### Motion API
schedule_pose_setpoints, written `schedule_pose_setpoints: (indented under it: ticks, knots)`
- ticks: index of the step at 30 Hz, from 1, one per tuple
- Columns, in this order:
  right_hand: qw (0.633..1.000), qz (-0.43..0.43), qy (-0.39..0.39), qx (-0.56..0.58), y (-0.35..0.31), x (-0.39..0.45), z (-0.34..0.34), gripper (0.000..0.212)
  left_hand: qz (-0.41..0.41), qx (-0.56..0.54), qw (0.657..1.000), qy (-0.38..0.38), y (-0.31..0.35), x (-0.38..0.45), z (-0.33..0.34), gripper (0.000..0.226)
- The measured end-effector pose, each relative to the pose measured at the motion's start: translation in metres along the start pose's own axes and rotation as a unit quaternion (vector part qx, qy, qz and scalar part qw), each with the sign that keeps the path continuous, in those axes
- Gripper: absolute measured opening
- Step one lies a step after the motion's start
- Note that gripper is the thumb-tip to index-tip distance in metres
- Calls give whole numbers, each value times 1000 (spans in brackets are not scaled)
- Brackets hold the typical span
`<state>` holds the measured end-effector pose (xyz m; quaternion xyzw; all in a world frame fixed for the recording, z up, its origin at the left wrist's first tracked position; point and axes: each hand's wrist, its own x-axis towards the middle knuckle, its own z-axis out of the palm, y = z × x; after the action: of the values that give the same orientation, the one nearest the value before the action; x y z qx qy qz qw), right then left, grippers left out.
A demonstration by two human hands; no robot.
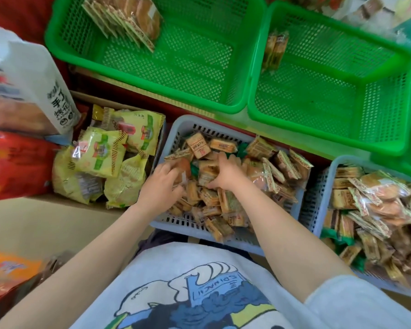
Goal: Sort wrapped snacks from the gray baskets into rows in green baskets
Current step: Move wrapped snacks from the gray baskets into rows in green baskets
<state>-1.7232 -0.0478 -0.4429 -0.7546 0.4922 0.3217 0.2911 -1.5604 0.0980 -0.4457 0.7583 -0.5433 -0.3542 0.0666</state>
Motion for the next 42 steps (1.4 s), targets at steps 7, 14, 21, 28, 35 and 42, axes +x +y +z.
schedule_pose_setpoints:
  ticks: [7,14,21,28,35,42]
  knots:
    - [997,-37,45,55,-1,-12,-1,102,2,-20,1000,-23,3,-3,-11,46]
    - [939,-114,129,299,1,-59,-42,69,-143,-427,891,-46,53,9,-52,51]
    - [882,-194,243,355,11,-116,-81,68,-61,-645,750,-134,120,26,-95,56]
    - [857,-162,248,421,49,-134,-109,82,-44,-681,723,-113,174,44,-113,16]
    - [868,-120,279,393,69,-126,-131,69,-114,-615,776,-84,219,76,-119,22]
    - [806,-90,316,492,92,-87,-175,42,13,-268,961,70,217,138,-132,38]
